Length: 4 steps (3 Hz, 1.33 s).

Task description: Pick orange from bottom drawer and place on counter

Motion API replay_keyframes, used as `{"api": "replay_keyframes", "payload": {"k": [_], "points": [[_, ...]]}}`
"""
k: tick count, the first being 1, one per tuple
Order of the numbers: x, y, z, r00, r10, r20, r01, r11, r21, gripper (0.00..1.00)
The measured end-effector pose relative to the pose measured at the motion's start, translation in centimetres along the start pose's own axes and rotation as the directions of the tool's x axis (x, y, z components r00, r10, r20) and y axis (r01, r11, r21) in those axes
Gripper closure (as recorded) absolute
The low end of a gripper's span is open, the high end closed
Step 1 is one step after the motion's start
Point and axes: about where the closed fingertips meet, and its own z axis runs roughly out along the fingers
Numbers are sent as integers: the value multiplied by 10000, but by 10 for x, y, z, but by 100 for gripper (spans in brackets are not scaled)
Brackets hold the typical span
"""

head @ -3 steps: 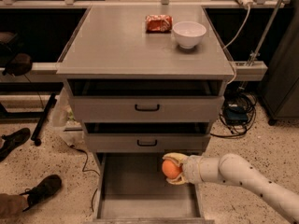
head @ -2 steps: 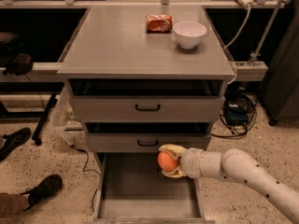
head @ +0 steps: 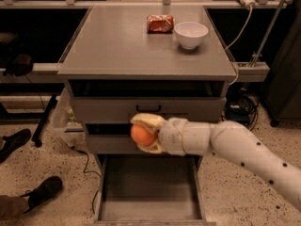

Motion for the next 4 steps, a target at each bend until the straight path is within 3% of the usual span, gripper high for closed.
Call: {"api": "replay_keyframes", "payload": {"k": [1,2,3,4], "points": [[-7,-94,24,9969,-679,-385,692,9971,323,100],[-25,-111,44,9961,-879,25,878,9955,352,100],[-24,-111,44,9961,-878,25,877,9955,350,100],[-2,-121,47,9981,-593,-157,595,9982,97,100]]}}
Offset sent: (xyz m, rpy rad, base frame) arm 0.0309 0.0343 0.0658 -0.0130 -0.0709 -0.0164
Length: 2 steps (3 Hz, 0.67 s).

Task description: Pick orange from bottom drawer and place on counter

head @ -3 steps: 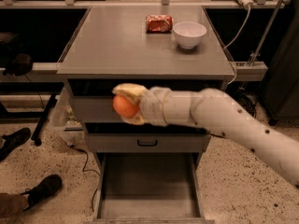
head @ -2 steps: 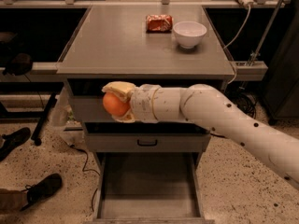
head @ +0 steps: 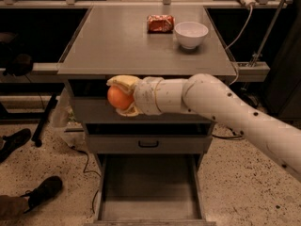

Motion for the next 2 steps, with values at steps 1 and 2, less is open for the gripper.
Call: {"api": "replay_keyframes", "payload": {"k": [1,2], "points": [[45,-16,15,9975,702,-99,-706,9969,-351,100],[90,-48,23,9857,1685,-61,-1684,9857,63,100]]}}
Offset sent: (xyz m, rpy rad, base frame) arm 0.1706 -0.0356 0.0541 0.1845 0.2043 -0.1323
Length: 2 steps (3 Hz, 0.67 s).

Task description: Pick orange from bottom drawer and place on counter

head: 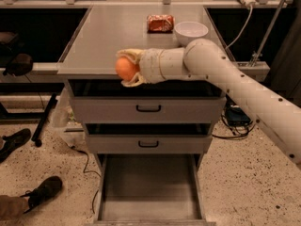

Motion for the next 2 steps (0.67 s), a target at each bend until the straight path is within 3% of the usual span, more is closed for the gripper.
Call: {"api": "replay_keyframes", "payload": {"k": [1,2], "points": [[26,-39,-2,9968,784,141,-793,9939,771,100],[43,-57,3,9838,1770,273,-1787,9800,873,100]]}}
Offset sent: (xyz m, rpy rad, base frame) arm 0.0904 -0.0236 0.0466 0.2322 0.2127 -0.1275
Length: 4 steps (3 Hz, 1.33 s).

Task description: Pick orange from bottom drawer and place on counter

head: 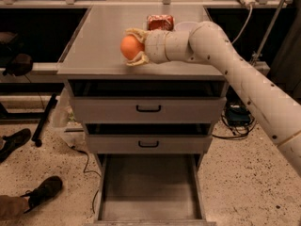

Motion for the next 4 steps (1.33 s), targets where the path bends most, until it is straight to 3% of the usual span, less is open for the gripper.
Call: {"api": "replay_keyframes", "payload": {"k": [2,3,4], "points": [[14,-3,10,9873,1587,37,-1580,9846,-755,100],[18,-1,16,9768,2142,47,-2112,9661,-1482,100],[21,3,20,9631,2691,-6,-2616,9359,-2359,81]]}}
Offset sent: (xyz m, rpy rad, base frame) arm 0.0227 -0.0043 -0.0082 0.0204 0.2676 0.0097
